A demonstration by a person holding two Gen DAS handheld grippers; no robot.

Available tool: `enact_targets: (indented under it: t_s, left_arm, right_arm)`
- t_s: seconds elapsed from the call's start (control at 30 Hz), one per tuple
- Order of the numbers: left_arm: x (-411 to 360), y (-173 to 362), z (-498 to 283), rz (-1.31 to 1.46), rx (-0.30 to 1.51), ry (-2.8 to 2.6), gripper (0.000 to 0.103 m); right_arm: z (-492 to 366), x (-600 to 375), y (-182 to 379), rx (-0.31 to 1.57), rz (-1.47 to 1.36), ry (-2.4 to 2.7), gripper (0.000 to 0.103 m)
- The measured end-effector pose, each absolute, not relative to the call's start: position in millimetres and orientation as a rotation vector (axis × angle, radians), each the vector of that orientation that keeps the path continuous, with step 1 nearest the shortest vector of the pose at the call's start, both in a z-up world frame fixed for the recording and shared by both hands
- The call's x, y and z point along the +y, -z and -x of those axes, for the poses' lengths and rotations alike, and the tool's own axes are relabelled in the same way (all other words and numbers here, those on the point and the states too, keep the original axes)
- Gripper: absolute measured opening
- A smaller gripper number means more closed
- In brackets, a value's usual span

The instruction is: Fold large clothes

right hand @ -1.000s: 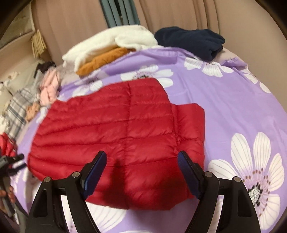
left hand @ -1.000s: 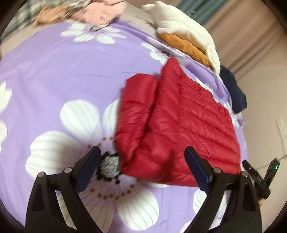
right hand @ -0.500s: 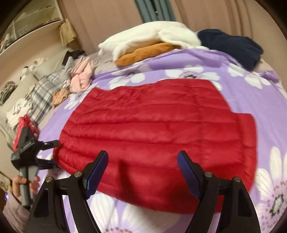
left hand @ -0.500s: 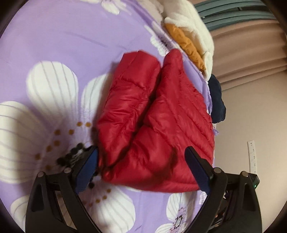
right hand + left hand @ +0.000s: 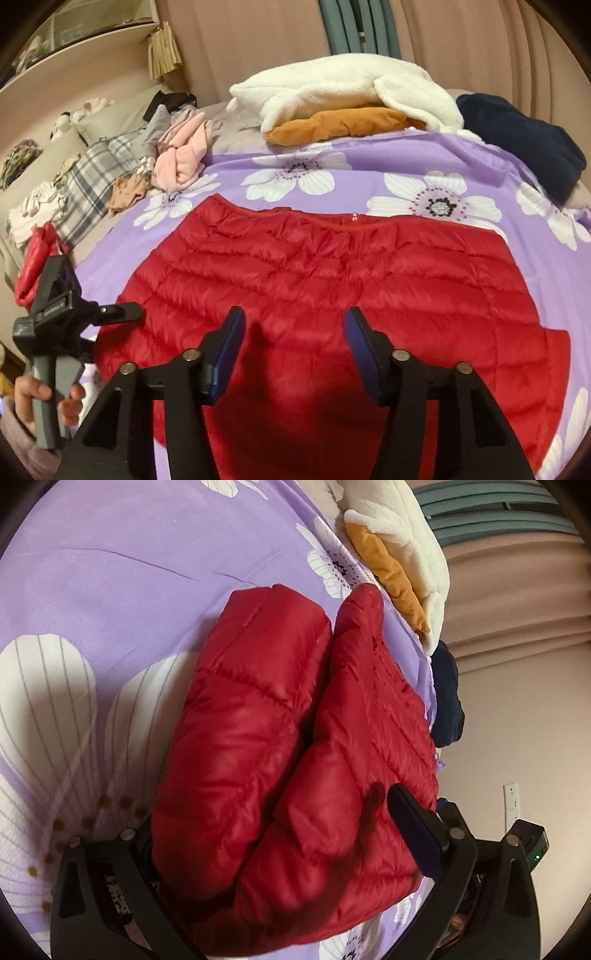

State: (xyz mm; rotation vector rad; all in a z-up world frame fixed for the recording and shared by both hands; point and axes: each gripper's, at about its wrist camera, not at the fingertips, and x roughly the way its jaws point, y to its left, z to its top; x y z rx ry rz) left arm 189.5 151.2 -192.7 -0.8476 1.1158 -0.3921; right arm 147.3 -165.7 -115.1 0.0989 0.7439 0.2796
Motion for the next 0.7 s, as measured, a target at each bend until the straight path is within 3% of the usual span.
enact_targets:
  t_s: [0.07,0.13,0.33,0.43,0.7]
  left_arm:
    - [152.3,192.7,-190.2,0.847,1.109,0.378,0.093]
    - [154.7,193.2,-189.0,0.846,1.102,0.369,0.077]
    - [149.6,177.0,-186.2,0.764,1.063,0.368,0.05]
    - [137.2,149.8,-182.3,0.655,0.999,0.389,0.043]
    - [79.1,81.4,-167.0,0.398,0.866,0.472,0.042]
  right_arm:
    - [-155.3,-163.7,121.4,0.778,-0.094,-0.278,0.041]
    - [-159.1,-160.3,128.0,0.805,-0.076,-0.274,0.035]
    - [-167.7,-154.1,145.6,0.858,-0.044,-0.272,0.032]
    - [-170.1,-156.7,151.3,0.869,-0.065,-0.269,0.032]
    - [-168.2,-165.9,154.2,0.86,-0.126,-0.278,0.032]
